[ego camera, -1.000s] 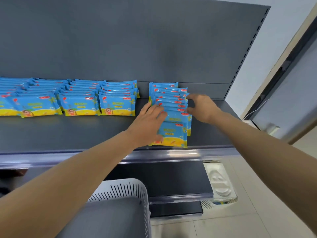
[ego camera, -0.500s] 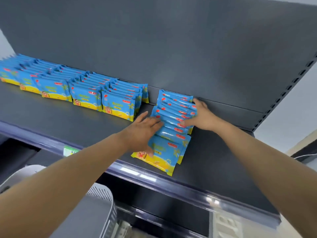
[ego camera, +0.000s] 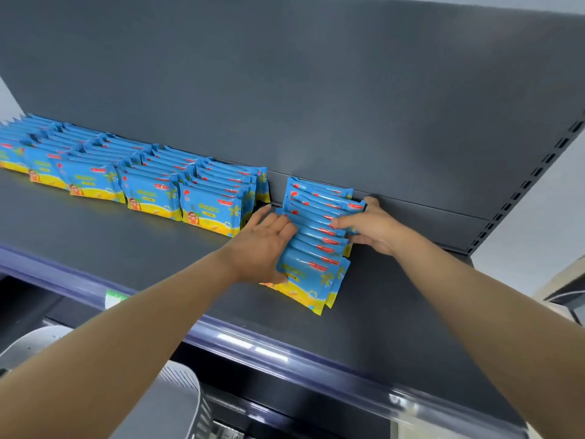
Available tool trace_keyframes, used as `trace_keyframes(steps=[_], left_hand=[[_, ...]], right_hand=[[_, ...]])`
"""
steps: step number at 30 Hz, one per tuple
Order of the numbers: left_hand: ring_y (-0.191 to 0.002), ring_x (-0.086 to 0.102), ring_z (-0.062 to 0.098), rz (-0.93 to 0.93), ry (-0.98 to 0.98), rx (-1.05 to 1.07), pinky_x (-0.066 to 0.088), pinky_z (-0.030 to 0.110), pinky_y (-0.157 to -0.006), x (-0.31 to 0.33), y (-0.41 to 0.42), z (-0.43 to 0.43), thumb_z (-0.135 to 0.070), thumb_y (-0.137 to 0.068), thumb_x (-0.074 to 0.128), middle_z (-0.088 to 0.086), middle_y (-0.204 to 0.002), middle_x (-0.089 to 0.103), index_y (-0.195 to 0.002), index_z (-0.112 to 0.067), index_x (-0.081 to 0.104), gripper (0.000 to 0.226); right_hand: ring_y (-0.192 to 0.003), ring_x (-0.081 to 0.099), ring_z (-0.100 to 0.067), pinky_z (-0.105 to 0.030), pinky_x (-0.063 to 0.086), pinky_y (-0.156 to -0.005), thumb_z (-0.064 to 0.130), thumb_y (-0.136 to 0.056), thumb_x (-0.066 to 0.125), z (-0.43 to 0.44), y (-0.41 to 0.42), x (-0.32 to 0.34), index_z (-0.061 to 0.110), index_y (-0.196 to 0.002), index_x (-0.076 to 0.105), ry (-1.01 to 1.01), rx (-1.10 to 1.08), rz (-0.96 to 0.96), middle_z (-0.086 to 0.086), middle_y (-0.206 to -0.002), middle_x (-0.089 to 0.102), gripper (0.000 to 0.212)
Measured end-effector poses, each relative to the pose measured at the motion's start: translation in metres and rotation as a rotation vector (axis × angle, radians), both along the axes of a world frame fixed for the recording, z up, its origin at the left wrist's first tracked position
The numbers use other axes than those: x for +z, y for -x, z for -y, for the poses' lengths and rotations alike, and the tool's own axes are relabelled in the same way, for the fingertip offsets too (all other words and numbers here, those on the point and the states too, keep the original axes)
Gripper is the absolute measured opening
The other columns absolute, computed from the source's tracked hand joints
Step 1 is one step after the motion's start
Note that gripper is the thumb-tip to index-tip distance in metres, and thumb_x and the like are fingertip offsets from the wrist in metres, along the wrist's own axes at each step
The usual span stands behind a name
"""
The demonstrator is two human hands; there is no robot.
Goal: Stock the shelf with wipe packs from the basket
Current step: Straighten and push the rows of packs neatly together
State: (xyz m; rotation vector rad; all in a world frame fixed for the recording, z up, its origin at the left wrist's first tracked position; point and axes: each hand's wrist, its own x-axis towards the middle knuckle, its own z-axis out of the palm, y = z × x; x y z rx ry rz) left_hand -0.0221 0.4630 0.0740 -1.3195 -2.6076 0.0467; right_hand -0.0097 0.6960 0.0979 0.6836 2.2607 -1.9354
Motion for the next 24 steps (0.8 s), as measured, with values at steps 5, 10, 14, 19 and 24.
trace_keyframes(steps=[5,10,14,19,24], left_hand=[[-0.112,0.043,0.023,-0.076,0.020,-0.002,0.015,0.038,-0.114,0.003,0.020,0.008,-0.059,-0.062,0.059,0.002,-0.114,0.047,-0.125,-0.015,0.044,0.079],[-0.122,0.040,0.025,-0.065,0.003,-0.048,0.011,0.041,-0.117,0.004,0.035,0.021,-0.062,-0.061,0.059,0.005,-0.125,0.045,-0.126,-0.015,0.046,0.081],[-0.128,0.034,0.019,-0.022,0.008,-0.083,-0.009,0.034,-0.114,0.005,0.042,0.023,-0.064,-0.064,0.058,0.001,-0.132,0.040,-0.129,-0.017,0.041,0.082],[-0.128,0.035,0.020,0.002,-0.002,-0.097,-0.007,0.034,-0.115,0.006,0.044,0.026,-0.063,-0.063,0.060,0.002,-0.131,0.041,-0.129,-0.016,0.041,0.083],[-0.131,0.031,0.017,0.026,-0.012,-0.085,-0.007,0.036,-0.116,0.005,0.044,0.030,-0.064,-0.064,0.059,0.000,-0.134,0.038,-0.132,-0.018,0.039,0.085]], right_hand=[[-0.099,0.063,-0.016,-0.029,0.055,-0.067,0.005,-0.082,0.068,0.009,0.012,0.000,0.019,-0.118,0.044,0.058,0.017,-0.035,-0.002,-0.114,0.061,0.045],[-0.101,0.062,-0.015,-0.032,0.053,-0.078,0.004,-0.085,0.062,0.016,0.024,-0.001,0.028,-0.094,0.057,-0.010,0.121,-0.052,0.004,-0.104,0.066,0.027],[-0.102,0.062,-0.016,-0.039,0.052,-0.089,0.008,-0.083,0.064,0.017,0.032,-0.002,0.027,-0.101,0.059,-0.001,0.099,-0.022,0.004,-0.105,0.066,0.026],[-0.096,0.063,-0.015,-0.034,0.054,-0.075,0.012,-0.080,0.068,0.023,0.040,-0.005,0.022,-0.107,0.058,0.004,0.011,-0.014,0.001,-0.104,0.066,0.030],[-0.087,0.062,-0.015,-0.031,0.052,-0.070,0.008,-0.079,0.062,0.032,0.047,-0.004,0.025,-0.091,0.060,0.005,-0.015,0.008,0.001,-0.094,0.066,0.021]])
